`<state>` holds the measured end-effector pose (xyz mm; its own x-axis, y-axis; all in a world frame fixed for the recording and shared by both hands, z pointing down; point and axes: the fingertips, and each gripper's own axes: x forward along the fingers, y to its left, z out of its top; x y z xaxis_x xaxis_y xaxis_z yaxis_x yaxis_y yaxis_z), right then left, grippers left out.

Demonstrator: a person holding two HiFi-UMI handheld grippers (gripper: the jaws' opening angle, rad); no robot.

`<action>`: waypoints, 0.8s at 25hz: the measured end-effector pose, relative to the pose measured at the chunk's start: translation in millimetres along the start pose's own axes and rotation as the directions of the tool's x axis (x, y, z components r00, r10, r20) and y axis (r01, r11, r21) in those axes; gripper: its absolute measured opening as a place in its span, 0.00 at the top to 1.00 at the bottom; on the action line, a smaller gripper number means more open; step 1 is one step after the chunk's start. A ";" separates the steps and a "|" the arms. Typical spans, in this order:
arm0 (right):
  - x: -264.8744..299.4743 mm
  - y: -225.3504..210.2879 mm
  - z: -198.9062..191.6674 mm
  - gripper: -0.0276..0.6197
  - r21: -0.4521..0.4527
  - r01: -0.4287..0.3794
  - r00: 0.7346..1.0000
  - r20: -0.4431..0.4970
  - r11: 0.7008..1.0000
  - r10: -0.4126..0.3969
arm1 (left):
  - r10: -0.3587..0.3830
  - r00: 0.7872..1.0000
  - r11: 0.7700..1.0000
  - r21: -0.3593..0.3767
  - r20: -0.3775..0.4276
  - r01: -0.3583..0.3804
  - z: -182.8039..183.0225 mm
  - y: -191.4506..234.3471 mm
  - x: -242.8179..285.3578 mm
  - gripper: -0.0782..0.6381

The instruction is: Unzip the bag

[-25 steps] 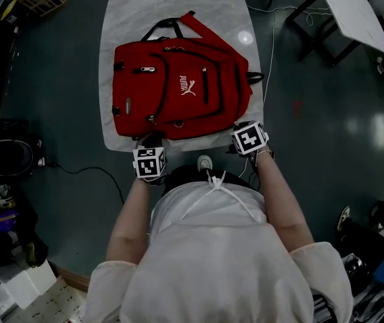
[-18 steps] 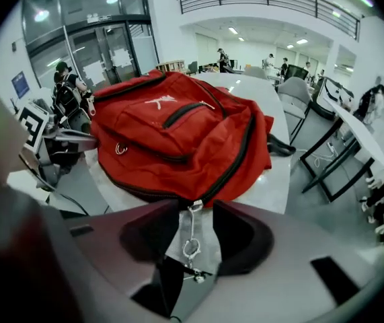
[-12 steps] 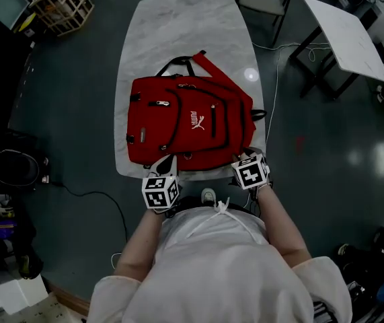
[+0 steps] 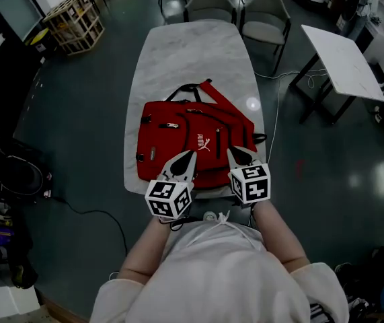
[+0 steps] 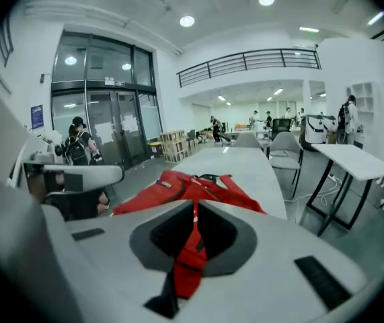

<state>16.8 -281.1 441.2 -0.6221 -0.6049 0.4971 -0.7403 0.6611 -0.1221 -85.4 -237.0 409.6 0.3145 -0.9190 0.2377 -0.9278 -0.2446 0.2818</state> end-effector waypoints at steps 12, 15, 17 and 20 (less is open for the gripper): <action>-38.0 17.7 71.2 0.92 -0.079 0.036 0.950 0.312 0.996 -0.009 | -0.076 0.954 0.984 0.176 0.290 0.025 97.1 -32.2 -23.5 0.86; -41.5 21.6 72.2 0.92 -0.080 0.032 0.944 0.329 0.996 -0.004 | -0.075 0.954 0.978 0.209 0.292 0.013 98.1 -36.3 -23.6 0.86; -42.6 23.3 73.2 0.92 -0.101 0.041 0.941 0.339 0.994 -0.005 | -0.077 0.954 0.975 0.223 0.290 0.011 96.8 -38.7 -21.0 0.86; -43.3 24.7 72.9 0.92 -0.096 0.036 0.939 0.345 0.995 -0.001 | -0.080 0.955 0.970 0.243 0.286 0.009 94.1 -41.0 -18.3 0.86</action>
<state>6.8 -270.9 354.0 -0.6709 -0.7217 0.1703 -0.7347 0.6781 -0.0210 -72.0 -239.3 306.3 0.3172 -0.9464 -0.0615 -0.9460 -0.3203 0.0495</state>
